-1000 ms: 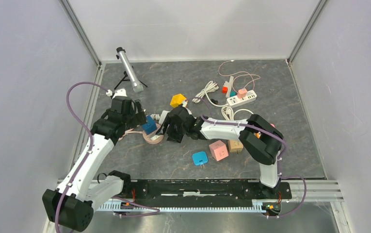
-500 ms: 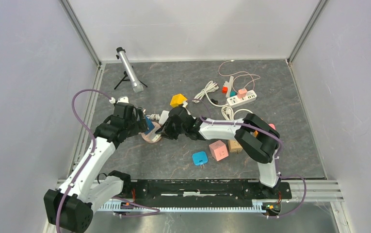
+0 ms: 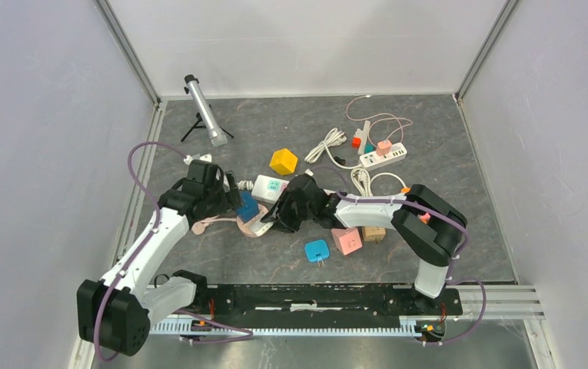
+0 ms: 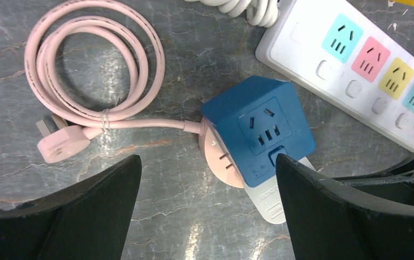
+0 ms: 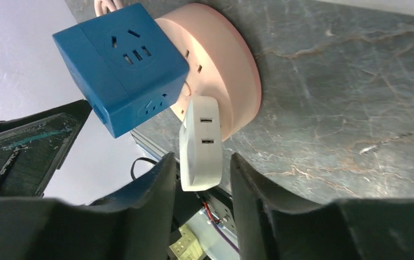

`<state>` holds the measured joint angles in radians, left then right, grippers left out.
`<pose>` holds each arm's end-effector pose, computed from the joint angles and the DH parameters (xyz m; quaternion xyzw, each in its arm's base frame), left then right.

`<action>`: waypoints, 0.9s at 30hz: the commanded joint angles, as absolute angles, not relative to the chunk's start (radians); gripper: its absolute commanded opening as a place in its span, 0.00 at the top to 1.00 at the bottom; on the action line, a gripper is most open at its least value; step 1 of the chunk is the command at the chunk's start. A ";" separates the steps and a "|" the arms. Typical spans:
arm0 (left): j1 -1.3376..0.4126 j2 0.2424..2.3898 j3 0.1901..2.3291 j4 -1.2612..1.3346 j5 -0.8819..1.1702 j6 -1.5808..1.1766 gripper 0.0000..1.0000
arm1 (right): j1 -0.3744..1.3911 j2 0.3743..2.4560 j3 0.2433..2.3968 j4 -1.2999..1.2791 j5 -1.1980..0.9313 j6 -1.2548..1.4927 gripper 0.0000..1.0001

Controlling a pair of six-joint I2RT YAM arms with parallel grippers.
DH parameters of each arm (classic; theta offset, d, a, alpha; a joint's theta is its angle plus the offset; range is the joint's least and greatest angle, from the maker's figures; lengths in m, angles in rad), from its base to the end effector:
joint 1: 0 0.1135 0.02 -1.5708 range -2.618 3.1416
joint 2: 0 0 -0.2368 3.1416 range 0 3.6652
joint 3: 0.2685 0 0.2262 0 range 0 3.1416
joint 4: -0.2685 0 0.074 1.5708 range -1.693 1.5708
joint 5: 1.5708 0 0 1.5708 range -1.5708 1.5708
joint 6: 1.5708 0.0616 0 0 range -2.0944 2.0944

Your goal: Pull the plug off the socket

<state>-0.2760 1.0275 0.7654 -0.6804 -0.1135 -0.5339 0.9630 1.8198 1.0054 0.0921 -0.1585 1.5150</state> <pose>0.1975 -0.0487 0.2083 -0.1395 0.9394 -0.0720 0.3048 0.2049 0.3116 0.1364 0.2162 0.8830 0.4115 0.0655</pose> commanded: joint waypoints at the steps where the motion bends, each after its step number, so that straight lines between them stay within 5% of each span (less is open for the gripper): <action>1: -0.270 1.067 0.783 -0.618 -0.049 -0.565 0.00 | 0.938 1.764 0.990 0.066 -0.166 1.422 0.44; 4: -0.270 1.105 0.807 -0.616 -0.058 -0.559 0.00 | 0.916 1.767 0.992 0.082 -0.154 1.366 0.32; 12: -0.270 1.174 0.837 -0.588 -0.075 -0.552 0.02 | 0.930 1.805 1.038 0.083 -0.205 1.392 0.38; 22: -0.271 1.164 0.732 -0.543 -0.060 -0.618 0.27 | 0.968 1.849 1.061 0.113 -0.293 1.489 0.59; 27: -0.270 1.121 0.690 -0.545 -0.035 -0.632 0.38 | 0.968 1.839 1.053 0.140 -0.273 1.504 0.83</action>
<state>-0.2756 1.1431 0.7418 -0.5133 -0.0467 -0.5991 0.9665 1.8427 1.0286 0.0906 -0.2695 1.4853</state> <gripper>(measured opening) 0.652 0.257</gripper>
